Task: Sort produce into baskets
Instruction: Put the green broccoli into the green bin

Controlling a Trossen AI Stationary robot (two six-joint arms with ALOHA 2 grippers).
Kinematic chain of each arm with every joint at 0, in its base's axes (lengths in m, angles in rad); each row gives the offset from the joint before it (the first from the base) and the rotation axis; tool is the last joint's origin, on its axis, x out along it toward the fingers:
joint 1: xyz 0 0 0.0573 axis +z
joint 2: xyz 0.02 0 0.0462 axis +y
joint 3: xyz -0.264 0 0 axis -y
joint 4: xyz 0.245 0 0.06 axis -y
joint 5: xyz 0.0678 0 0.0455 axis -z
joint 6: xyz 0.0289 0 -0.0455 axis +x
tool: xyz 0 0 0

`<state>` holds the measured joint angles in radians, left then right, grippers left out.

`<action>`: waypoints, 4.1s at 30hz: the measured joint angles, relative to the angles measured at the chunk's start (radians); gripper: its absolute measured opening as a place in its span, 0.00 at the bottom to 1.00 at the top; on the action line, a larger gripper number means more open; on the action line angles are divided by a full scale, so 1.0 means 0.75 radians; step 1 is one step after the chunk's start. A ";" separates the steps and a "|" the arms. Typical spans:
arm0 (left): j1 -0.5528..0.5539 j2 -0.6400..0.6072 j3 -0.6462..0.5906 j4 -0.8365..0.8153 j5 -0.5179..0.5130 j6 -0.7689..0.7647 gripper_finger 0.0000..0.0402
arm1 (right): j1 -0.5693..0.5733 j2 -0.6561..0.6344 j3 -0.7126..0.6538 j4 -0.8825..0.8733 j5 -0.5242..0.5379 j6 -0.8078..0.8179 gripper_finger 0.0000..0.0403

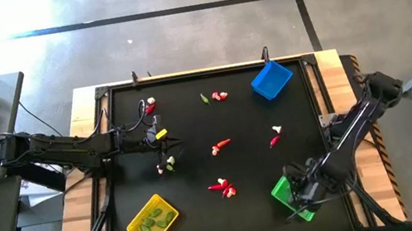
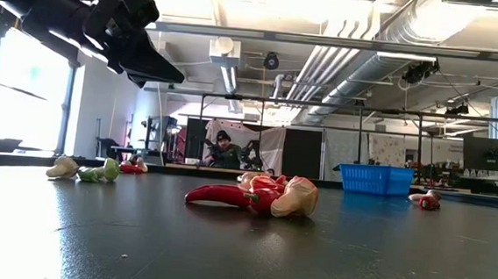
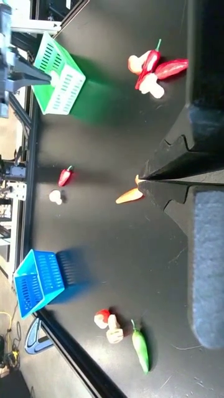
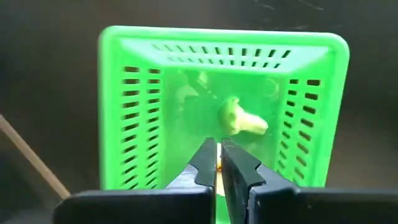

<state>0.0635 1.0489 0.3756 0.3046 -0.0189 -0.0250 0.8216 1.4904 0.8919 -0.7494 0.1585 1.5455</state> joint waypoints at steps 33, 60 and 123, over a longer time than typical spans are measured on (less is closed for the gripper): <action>0.012 -0.001 -0.095 0.160 0.045 -0.024 0.00 | -0.404 0.046 0.129 0.113 0.217 -0.730 0.22; 0.075 0.016 0.167 -0.829 0.221 -0.130 0.30 | -1.226 0.046 -0.037 0.754 -0.228 -1.779 0.22; -0.307 1.361 1.370 -0.040 0.540 0.204 0.00 | -1.217 -0.609 -0.552 0.929 0.240 -1.723 0.00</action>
<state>-0.1665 2.0695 1.4034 0.2749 0.3858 0.1284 -0.0914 1.0336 0.4778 -0.0527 0.3388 0.2533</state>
